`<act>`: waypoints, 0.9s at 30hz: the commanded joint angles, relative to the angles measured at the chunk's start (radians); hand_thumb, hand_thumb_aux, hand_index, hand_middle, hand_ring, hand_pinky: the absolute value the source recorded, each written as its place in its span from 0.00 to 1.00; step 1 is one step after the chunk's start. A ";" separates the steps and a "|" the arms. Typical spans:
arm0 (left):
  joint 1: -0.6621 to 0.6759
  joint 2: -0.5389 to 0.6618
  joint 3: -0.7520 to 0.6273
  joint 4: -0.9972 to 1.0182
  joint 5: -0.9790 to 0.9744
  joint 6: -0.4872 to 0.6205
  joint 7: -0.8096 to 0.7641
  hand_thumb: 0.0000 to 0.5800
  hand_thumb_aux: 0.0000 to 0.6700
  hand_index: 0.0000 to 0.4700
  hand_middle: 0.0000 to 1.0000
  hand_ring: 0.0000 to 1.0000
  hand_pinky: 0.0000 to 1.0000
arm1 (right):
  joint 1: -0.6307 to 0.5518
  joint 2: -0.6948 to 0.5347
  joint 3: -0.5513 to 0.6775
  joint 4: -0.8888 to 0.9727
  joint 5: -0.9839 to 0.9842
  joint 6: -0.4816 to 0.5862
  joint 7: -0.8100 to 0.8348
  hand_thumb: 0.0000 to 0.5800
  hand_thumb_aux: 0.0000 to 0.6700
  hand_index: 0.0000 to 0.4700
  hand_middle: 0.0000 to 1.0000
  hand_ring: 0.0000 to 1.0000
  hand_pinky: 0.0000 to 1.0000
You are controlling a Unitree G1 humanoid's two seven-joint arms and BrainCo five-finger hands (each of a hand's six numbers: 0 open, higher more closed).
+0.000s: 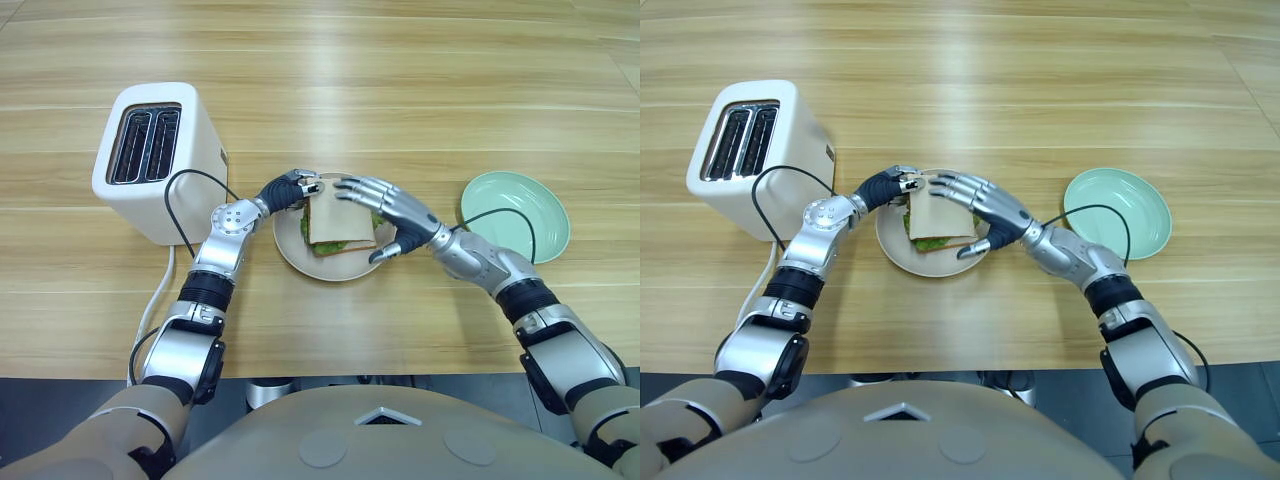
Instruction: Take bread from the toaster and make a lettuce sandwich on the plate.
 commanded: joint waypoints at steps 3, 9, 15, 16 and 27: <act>-0.014 -0.001 -0.007 0.051 0.019 -0.014 0.017 1.00 1.00 0.98 1.00 1.00 1.00 | 0.013 -0.001 0.029 0.002 0.048 -0.008 0.122 0.00 0.00 0.00 0.00 0.00 0.00; -0.017 -0.002 -0.010 0.079 0.023 -0.030 0.015 1.00 1.00 0.98 1.00 1.00 1.00 | -0.026 0.032 0.040 0.051 0.002 0.032 0.129 0.00 0.00 0.00 0.00 0.00 0.00; -0.026 -0.005 -0.013 0.105 0.026 -0.045 0.013 1.00 1.00 0.98 1.00 1.00 1.00 | -0.099 0.070 0.085 0.142 -0.089 0.076 0.079 0.00 0.00 0.00 0.00 0.00 0.00; -0.027 -0.005 -0.014 0.108 0.027 -0.048 0.012 1.00 1.00 0.98 1.00 1.00 1.00 | -0.106 0.079 0.095 0.170 -0.097 0.104 0.089 0.00 0.00 0.00 0.00 0.00 0.00; -0.024 0.003 -0.015 0.072 0.049 -0.069 0.021 1.00 1.00 0.98 1.00 1.00 1.00 | -0.061 0.085 0.125 0.265 0.077 0.212 0.479 0.00 0.00 0.00 0.00 0.00 0.00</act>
